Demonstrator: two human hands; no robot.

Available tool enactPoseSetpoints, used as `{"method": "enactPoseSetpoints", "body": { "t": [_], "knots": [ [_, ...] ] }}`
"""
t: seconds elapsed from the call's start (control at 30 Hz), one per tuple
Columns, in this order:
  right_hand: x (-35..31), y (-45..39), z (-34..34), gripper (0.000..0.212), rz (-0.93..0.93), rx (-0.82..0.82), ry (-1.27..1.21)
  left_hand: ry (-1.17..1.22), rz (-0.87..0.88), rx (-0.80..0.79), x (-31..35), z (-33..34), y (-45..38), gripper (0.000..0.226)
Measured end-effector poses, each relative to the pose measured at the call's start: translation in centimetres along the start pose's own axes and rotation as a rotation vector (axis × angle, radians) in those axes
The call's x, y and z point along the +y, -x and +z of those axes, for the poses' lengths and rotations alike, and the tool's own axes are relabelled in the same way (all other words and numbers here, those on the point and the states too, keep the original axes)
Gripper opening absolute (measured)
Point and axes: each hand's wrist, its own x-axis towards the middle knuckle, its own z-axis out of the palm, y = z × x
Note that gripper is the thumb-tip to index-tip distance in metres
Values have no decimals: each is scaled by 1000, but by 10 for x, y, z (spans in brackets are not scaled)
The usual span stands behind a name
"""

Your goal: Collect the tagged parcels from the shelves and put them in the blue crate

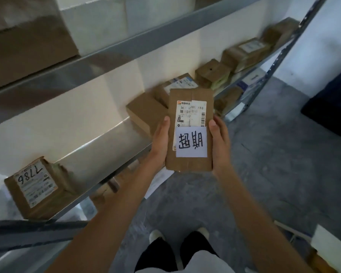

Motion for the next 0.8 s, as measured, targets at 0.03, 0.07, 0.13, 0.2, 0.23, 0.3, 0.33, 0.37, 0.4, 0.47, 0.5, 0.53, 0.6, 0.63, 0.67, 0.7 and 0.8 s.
{"method": "enactPoseSetpoints", "body": {
  "t": [0.03, 0.07, 0.13, 0.2, 0.23, 0.3, 0.33, 0.37, 0.4, 0.47, 0.5, 0.53, 0.6, 0.63, 0.67, 0.7, 0.8],
  "knots": [
    [-5, -4, -13, 30, -2, 48, -2, -18, 16, -30, -4, 14, -3, 68],
    [-9, -9, -27, 28, -6, 99, 2, -31, 38, -49, -7, 29, -5, 59],
    [-17, -20, -55, 26, 6, 202, 18, -50, 79, -52, -13, 59, -12, 47],
    [-22, -31, -84, 33, 51, 271, 55, -63, 93, -65, -19, 91, -20, 44],
    [-26, -37, -97, 40, 75, 303, 71, -77, 91, -82, -21, 107, -24, 42],
    [-31, -47, -125, 46, 99, 342, 110, -112, 89, -108, -24, 136, -29, 38],
    [-35, -50, -138, 45, 93, 354, 113, -119, 98, -120, -25, 152, -29, 38],
    [-41, -52, -149, 42, 77, 361, 100, -128, 106, -132, -26, 166, -31, 38],
    [-46, -53, -164, 38, 42, 366, 83, -135, 112, -144, -26, 184, -32, 38],
    [-52, -57, -191, 26, -30, 376, 61, -141, 99, -171, -29, 218, -37, 36],
    [-54, -59, -205, 23, -48, 377, 52, -142, 99, -183, -29, 234, -39, 34],
    [-55, -61, -218, 21, -57, 382, 44, -148, 105, -193, -29, 250, -40, 32],
    [-59, -67, -243, 27, -52, 403, 17, -171, 114, -242, -31, 279, -43, 32],
    [-62, -70, -253, 32, -47, 417, -1, -181, 112, -263, -33, 291, -45, 32],
    [-65, -74, -263, 34, -44, 428, -18, -191, 108, -282, -34, 303, -47, 30],
    [-68, -79, -271, 35, -40, 442, -32, -203, 109, -311, -37, 314, -52, 28],
    [-77, -98, -296, 36, -31, 494, -41, -253, 101, -353, -43, 348, -70, 29]
  ]
}}
